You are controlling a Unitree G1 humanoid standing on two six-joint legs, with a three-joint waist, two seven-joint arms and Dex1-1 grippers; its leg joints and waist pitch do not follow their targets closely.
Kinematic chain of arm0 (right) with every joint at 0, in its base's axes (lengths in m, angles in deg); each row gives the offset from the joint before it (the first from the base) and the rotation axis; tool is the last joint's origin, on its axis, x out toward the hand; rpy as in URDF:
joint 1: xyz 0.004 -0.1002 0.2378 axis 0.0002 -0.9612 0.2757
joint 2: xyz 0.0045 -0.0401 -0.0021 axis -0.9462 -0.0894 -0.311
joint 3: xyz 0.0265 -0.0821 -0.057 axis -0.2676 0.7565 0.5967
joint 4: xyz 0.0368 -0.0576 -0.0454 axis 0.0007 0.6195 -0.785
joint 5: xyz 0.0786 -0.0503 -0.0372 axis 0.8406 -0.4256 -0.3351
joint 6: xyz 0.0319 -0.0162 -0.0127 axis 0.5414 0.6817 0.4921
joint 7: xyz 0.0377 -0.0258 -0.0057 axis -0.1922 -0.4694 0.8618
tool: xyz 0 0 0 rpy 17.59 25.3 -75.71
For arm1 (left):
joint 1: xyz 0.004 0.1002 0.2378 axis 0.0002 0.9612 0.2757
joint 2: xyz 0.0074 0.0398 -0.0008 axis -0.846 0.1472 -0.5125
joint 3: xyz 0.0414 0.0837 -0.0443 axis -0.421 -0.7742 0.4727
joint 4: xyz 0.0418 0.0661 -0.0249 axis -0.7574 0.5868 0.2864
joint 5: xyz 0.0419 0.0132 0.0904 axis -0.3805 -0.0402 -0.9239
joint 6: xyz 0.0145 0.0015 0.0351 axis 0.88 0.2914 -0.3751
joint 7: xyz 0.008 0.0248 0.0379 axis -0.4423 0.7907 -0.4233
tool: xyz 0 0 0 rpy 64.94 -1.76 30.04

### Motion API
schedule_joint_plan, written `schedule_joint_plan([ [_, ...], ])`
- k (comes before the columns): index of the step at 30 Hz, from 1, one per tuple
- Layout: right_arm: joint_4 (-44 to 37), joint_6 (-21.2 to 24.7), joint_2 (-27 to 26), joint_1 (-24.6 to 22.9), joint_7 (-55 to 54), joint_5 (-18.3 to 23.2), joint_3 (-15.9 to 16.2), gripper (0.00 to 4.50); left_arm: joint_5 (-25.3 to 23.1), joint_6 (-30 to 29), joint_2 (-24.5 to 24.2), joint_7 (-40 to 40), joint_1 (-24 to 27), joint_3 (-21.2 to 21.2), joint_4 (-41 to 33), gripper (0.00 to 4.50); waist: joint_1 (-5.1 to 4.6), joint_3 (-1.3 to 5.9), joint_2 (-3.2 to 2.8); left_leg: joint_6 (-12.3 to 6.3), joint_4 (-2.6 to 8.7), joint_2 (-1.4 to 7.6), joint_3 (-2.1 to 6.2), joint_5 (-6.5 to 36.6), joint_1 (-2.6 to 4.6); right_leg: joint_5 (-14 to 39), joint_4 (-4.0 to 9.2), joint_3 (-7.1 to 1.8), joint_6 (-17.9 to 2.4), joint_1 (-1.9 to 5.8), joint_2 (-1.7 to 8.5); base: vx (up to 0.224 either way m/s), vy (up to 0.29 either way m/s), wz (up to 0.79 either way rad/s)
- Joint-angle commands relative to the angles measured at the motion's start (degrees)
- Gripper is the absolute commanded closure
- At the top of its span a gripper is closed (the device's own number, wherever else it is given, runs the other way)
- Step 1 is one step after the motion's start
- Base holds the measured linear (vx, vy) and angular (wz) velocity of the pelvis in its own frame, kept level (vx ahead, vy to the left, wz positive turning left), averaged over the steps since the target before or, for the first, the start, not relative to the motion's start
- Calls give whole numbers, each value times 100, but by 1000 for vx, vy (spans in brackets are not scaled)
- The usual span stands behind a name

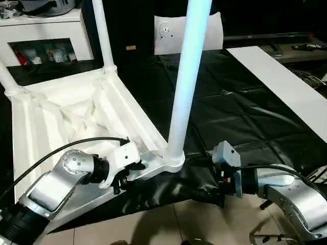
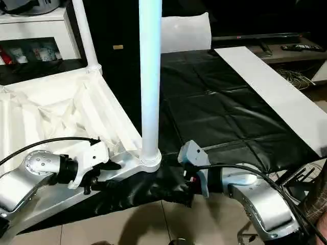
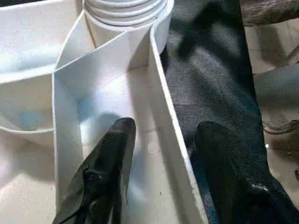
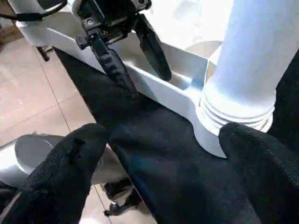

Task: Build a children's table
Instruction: Rotate leg to tighten

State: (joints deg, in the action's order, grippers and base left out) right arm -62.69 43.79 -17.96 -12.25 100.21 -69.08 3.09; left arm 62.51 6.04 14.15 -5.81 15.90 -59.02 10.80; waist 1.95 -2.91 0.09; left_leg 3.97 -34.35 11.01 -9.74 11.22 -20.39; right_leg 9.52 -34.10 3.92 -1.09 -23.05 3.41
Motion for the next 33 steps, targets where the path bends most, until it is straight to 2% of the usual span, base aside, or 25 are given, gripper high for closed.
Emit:
schedule_joint_plan([
  [1,57,-73,73,37,55,-38,19,0,-84,82,8,56,-89,-22,42,253,13,312,-47,-67,432,183,83,1542,26,2378,487,-270,-667,245,386,0,0,0],
  [7,107,-127,76,24,66,-49,40,0,-139,194,6,146,-115,-11,176,312,13,306,-44,-70,429,180,80,1592,39,2453,493,-269,-684,238,386,0,0,0],
  [9,107,-129,79,29,67,-54,47,0,-150,201,-2,166,-123,-7,203,318,8,302,-17,-75,428,175,77,1601,32,2513,500,-267,-657,244,384,0,0,0],
  [11,105,-135,80,35,67,-57,50,0,-174,210,7,185,-132,6,234,333,14,295,-29,-81,427,175,78,1603,43,2642,509,-269,-617,232,390,0,0,0],
  [12,105,-135,80,35,67,-57,50,0,-174,210,7,185,-132,6,234,355,14,295,-29,-81,427,175,78,1603,43,2642,509,-269,-617,232,390,0,0,0],
  [16,113,-160,70,45,70,-69,46,0,-248,306,18,211,-167,-3,340,372,8,282,-25,-68,421,161,85,1733,62,3016,560,-251,-475,212,390,0,0,0],
  [17,118,-167,62,48,68,-76,45,0,-280,362,18,222,-178,-9,375,389,6,274,-40,-65,421,156,91,1793,72,3139,579,-240,-432,200,388,0,0,0],
  [20,123,-177,51,54,58,-88,40,0,-358,587,21,271,-207,-24,474,400,12,271,-26,-63,402,137,88,1867,94,3389,625,-226,-309,174,383,0,0,0],
  [22,127,-181,44,59,47,-92,34,0,-422,785,-1,319,-233,-46,571,412,24,262,-37,-57,405,139,96,1943,112,3511,651,-213,-257,153,379,0,0,0],
  [23,124,-186,42,66,36,-101,33,0,-511,1185,-64,480,-264,-113,719,417,27,260,-35,-39,406,136,100,1996,110,3576,657,-204,-228,156,385,0,0,0],
  [24,127,-189,38,74,29,-103,27,0,-519,1366,-74,567,-276,-132,785,417,29,250,-22,-56,401,125,103,2028,114,3669,689,-195,-185,143,380,0,0,0],
  [27,135,-202,32,93,19,-109,19,0,-491,1743,-25,704,-308,-129,953,435,34,255,-30,-25,406,123,118,2138,129,3840,714,-177,-77,136,396,0,0,0],
  [29,146,-219,24,104,10,-118,14,0,-518,1974,-11,828,-357,-180,1073,436,53,259,-39,-4,423,151,126,2206,148,3726,690,-181,-152,131,408,0,0,0],
  [31,142,-234,5,117,-21,-132,16,0,-580,2591,65,1045,-494,-253,1445,445,68,256,-48,-13,442,158,130,2265,156,3673,707,-180,-175,135,412,0,0,0],
  [33,145,-238,2,125,-28,-138,16,0,-632,2849,86,1120,-568,-285,1616,447,102,261,-61,0,458,176,126,2298,189,3511,700,-195,-237,125,419,0,0,0],
])
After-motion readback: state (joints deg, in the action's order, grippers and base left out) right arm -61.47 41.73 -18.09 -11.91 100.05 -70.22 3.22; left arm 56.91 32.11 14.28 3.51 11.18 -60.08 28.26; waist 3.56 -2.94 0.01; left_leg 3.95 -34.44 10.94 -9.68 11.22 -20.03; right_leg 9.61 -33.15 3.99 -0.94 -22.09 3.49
